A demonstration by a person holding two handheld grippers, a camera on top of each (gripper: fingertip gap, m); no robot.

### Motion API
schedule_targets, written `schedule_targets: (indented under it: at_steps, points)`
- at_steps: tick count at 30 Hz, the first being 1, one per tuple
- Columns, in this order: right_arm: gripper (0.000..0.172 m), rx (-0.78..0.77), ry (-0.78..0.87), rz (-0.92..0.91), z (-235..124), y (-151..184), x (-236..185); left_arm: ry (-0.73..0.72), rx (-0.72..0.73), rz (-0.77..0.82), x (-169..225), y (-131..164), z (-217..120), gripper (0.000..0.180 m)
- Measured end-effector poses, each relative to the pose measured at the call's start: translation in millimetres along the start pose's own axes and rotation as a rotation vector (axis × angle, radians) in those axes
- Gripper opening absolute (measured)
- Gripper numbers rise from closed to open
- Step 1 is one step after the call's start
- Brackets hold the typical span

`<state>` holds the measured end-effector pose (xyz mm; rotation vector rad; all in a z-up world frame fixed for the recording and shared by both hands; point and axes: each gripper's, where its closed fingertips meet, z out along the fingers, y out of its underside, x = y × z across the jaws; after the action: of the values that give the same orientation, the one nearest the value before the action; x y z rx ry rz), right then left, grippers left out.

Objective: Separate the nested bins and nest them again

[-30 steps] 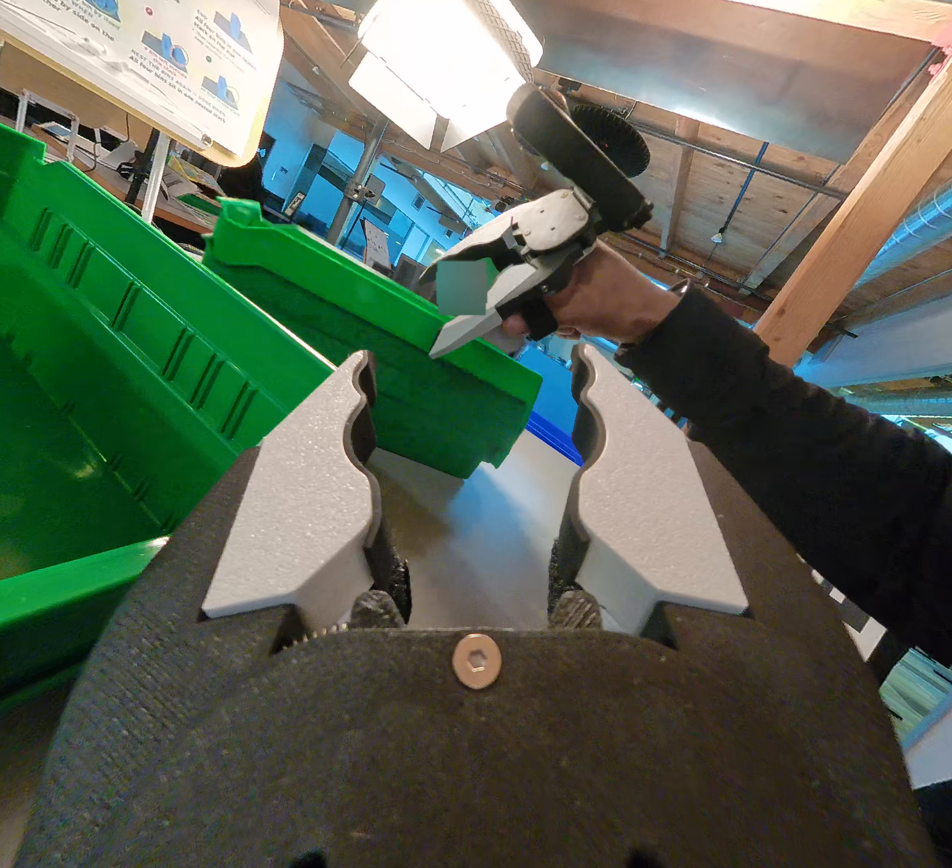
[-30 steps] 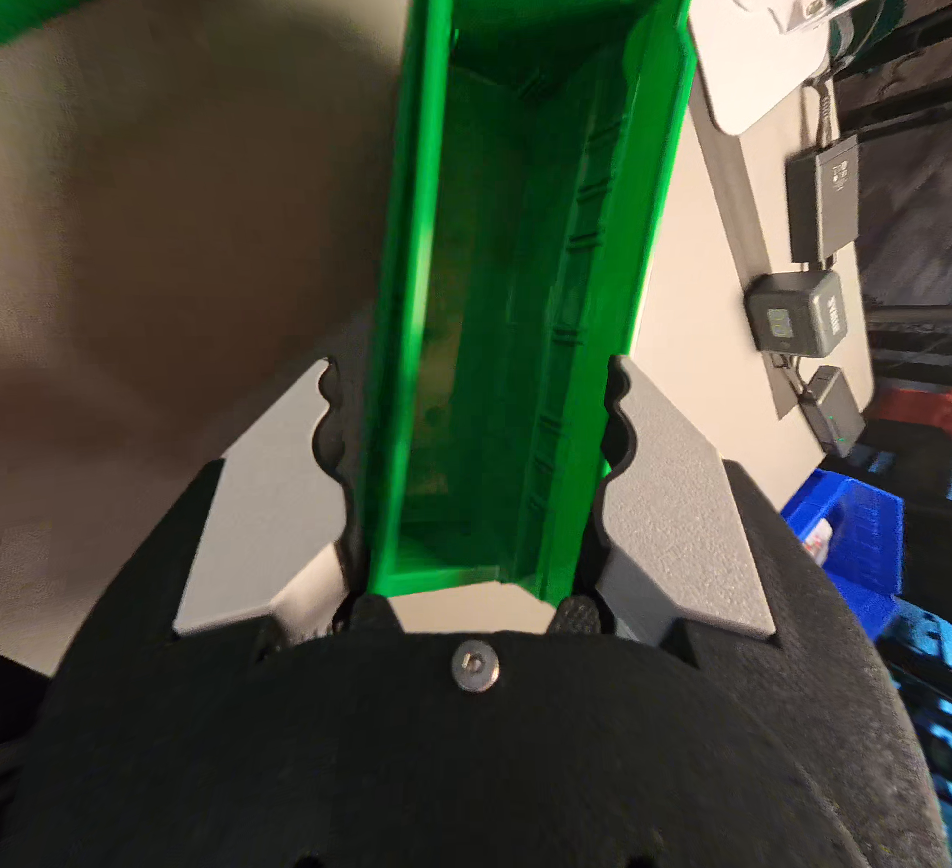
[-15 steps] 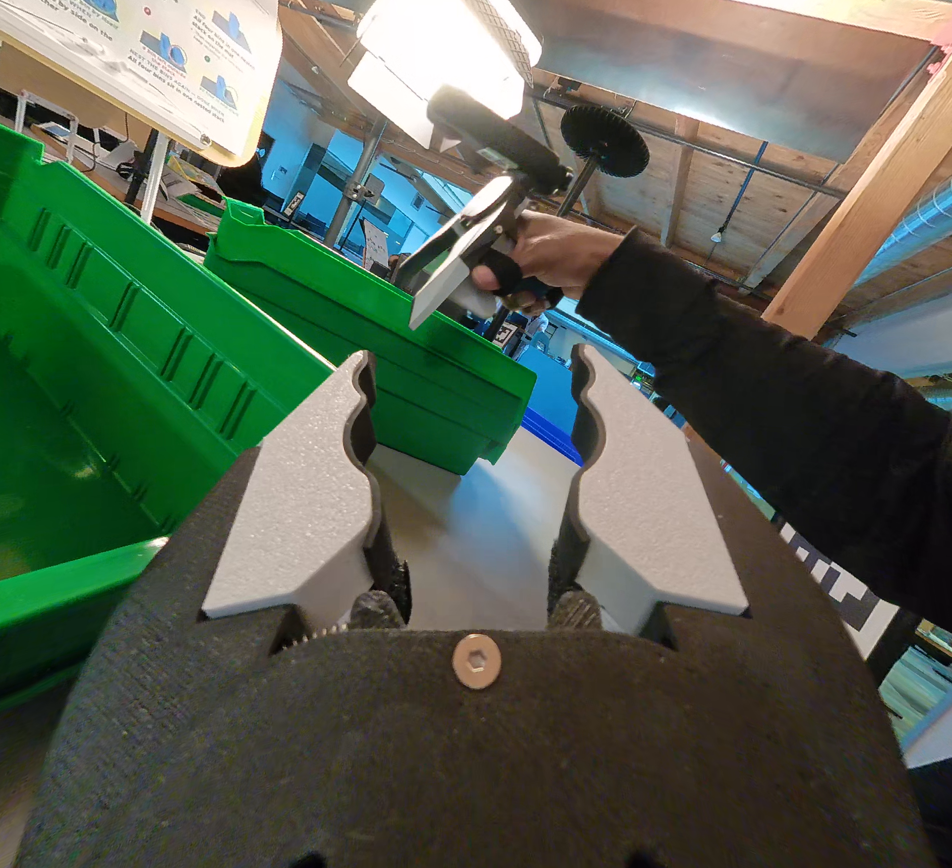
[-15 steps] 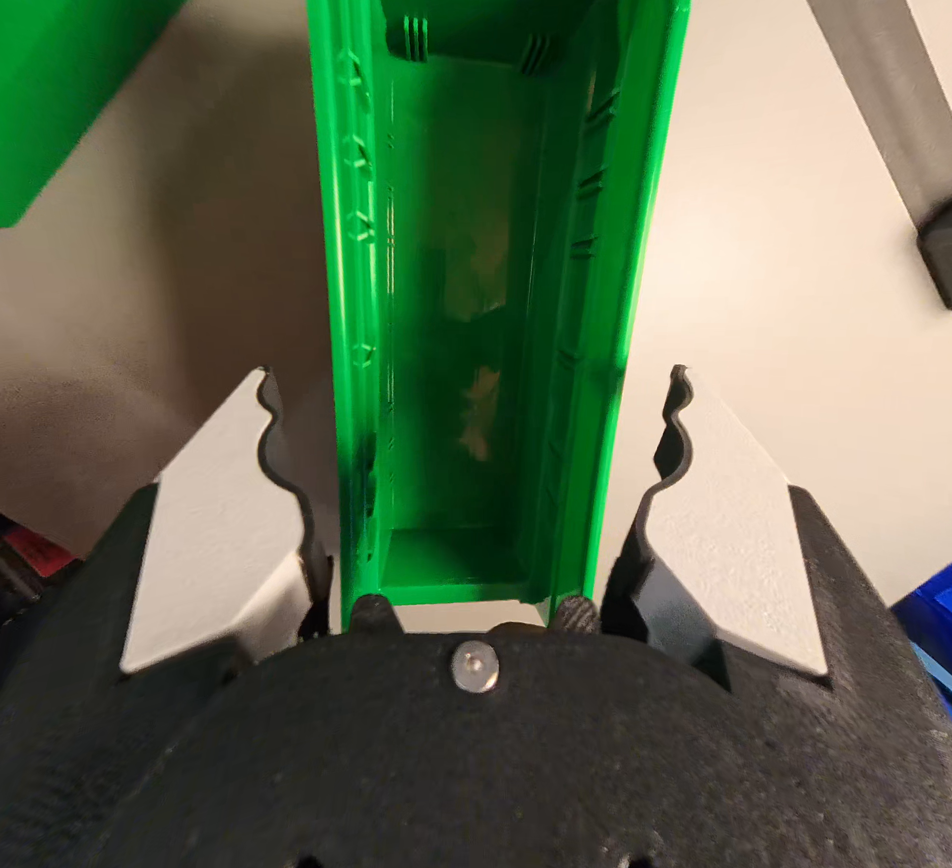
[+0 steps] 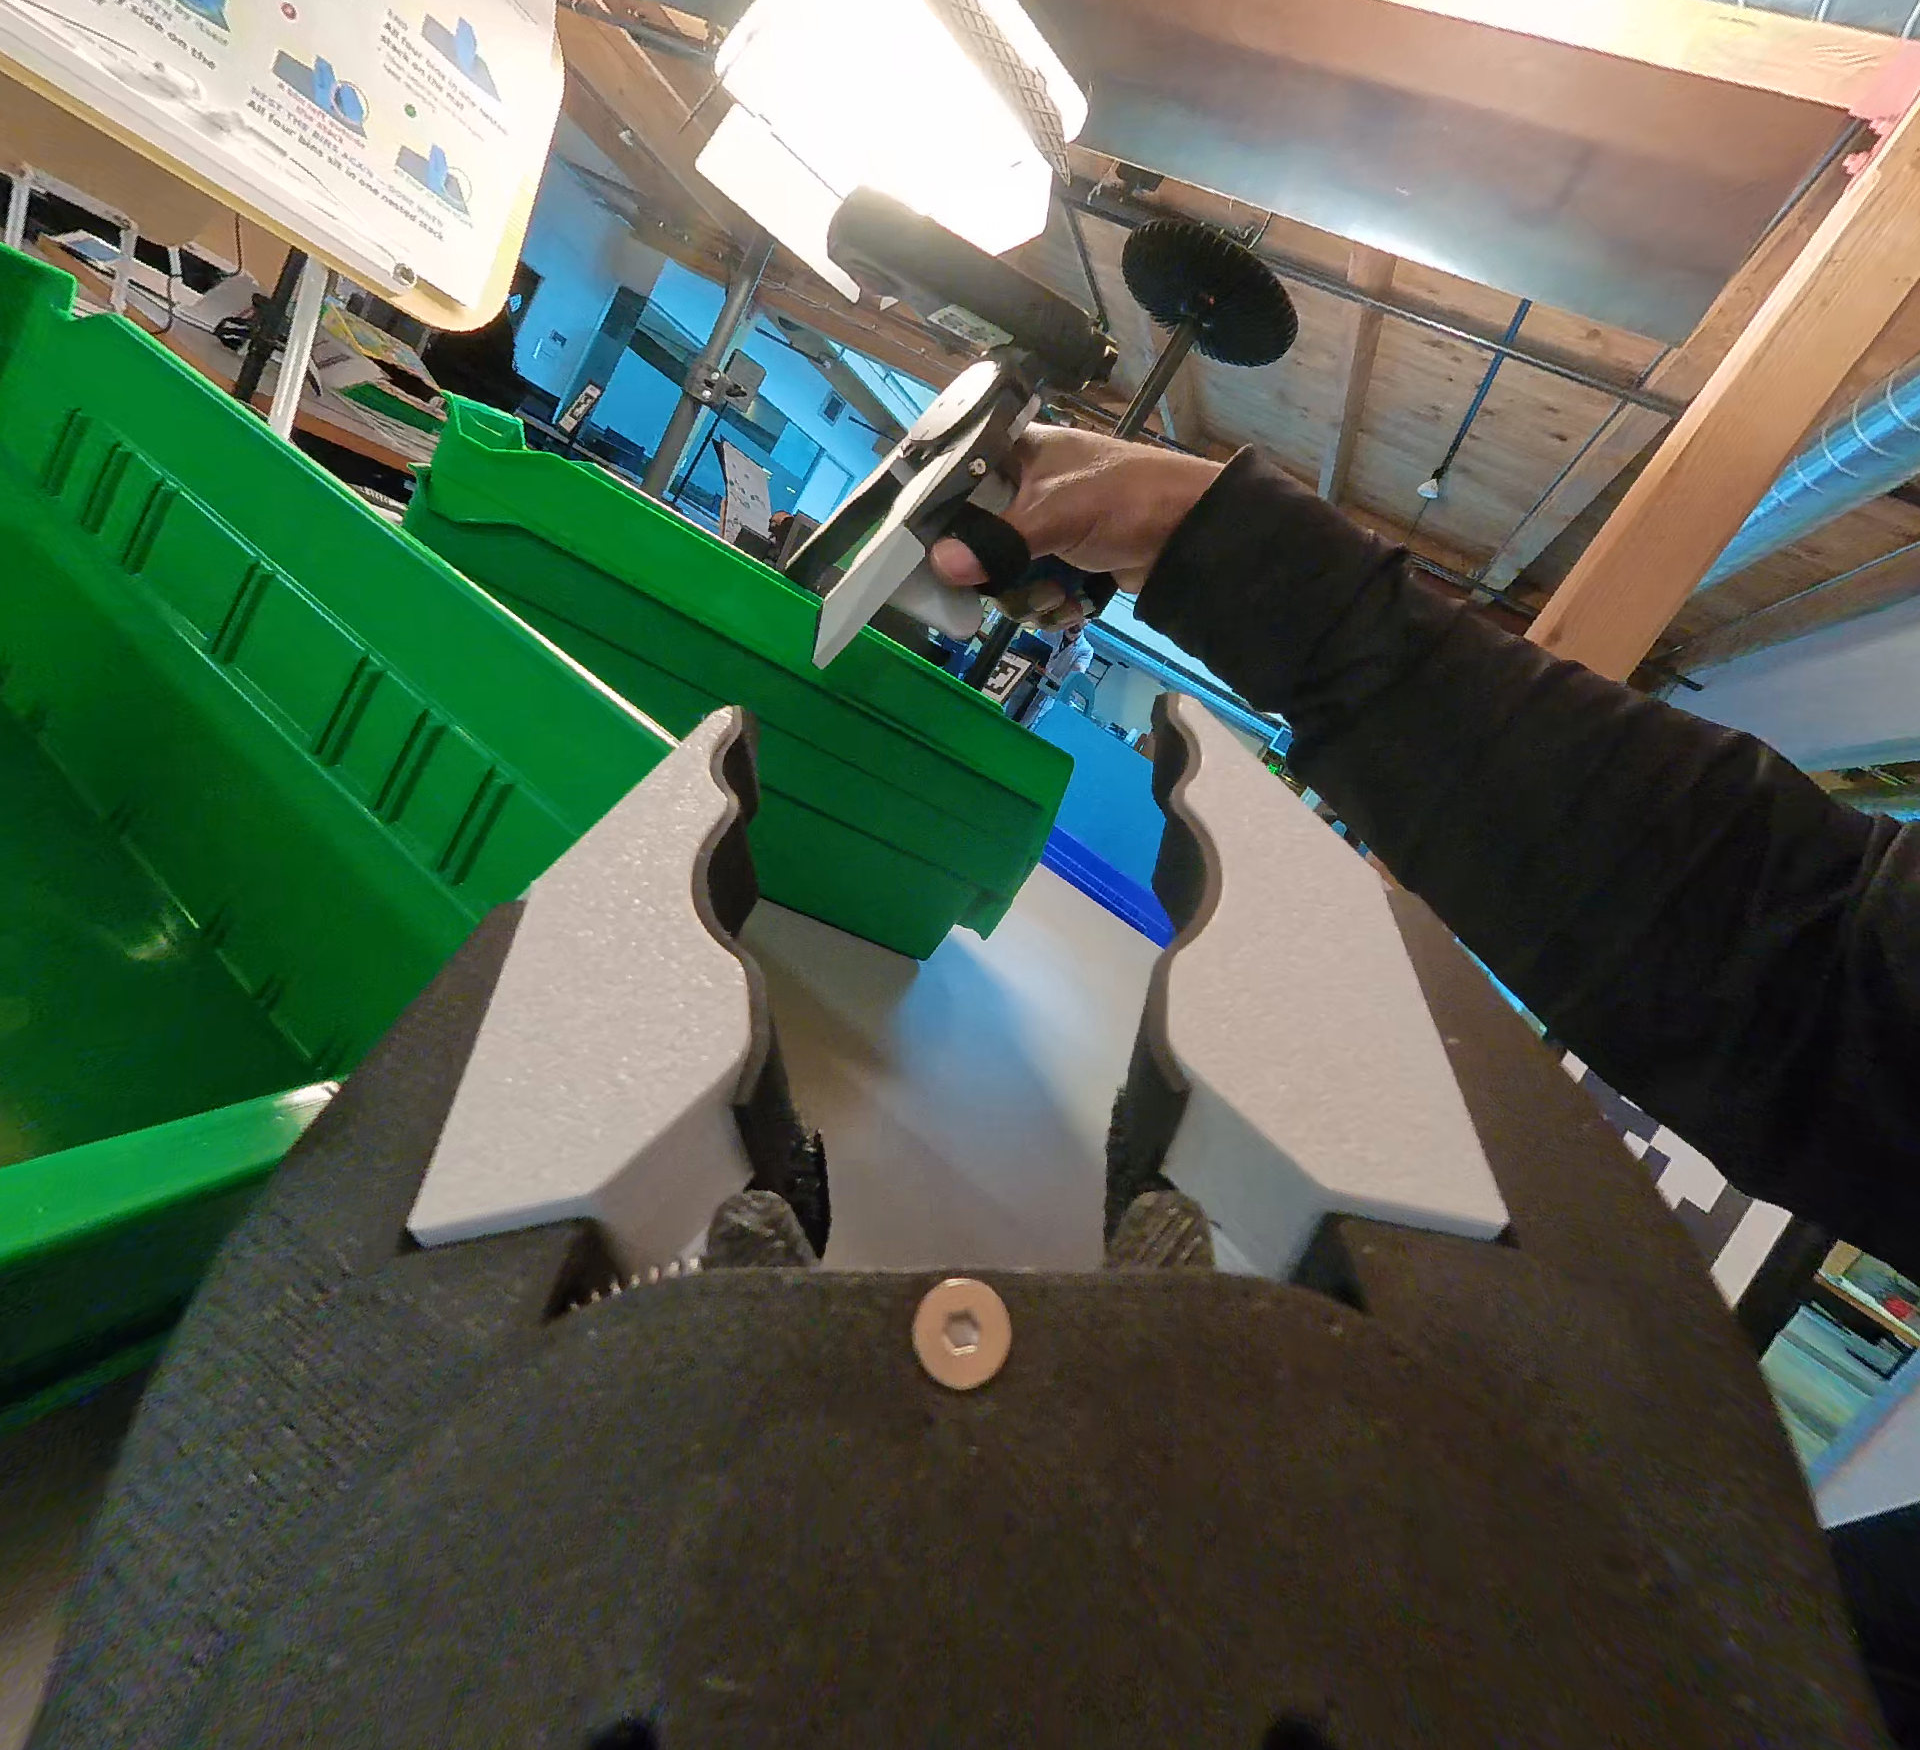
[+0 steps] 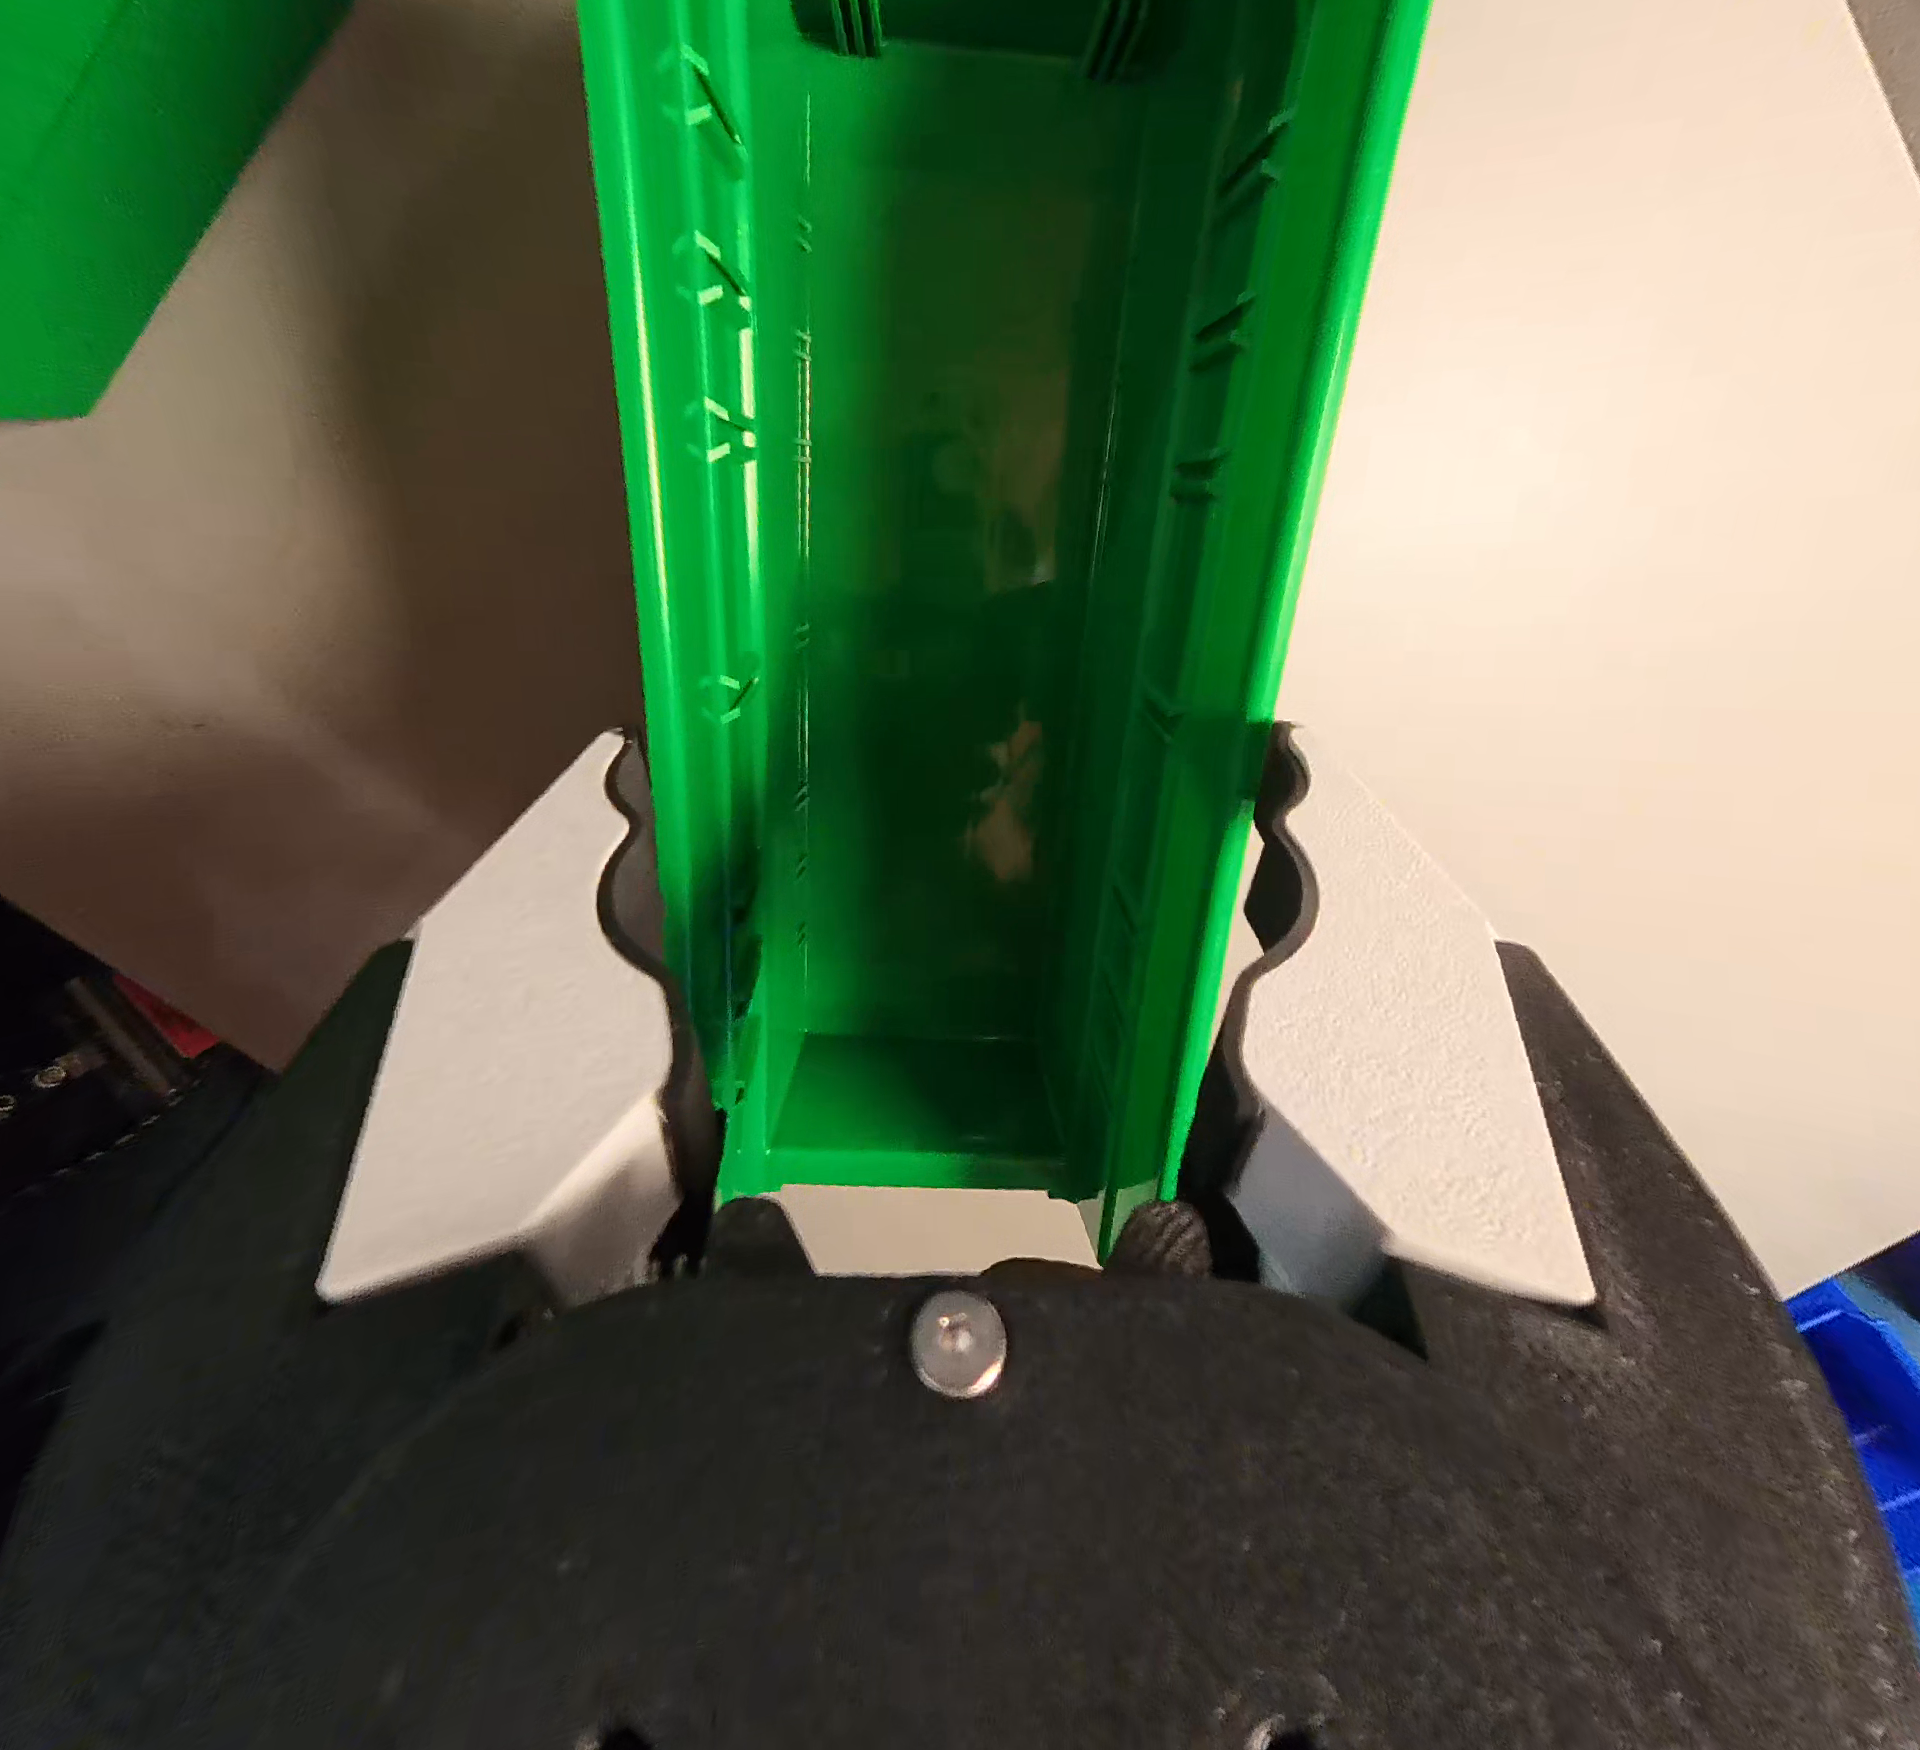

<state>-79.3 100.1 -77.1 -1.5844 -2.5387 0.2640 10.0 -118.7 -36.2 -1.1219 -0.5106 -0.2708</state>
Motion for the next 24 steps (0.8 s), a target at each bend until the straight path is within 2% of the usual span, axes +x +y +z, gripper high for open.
schedule_targets:
  at_steps: [5,14,24]
  points:
    - [0.126,-0.016,0.002,0.013,2.4,3.2,2.9,0.000,0.000,0.001,0.1,0.1,-0.1,0.076]
    - [0.126,-0.066,-0.016,0.003,5.7,14.3,0.3,0.001,-0.002,0.000,0.0,0.3,0.2,0.076]
    - [0.109,-0.041,-0.003,-0.002,3.0,11.8,-1.0,0.002,-0.002,-0.004,-0.1,0.1,0.1,0.076]
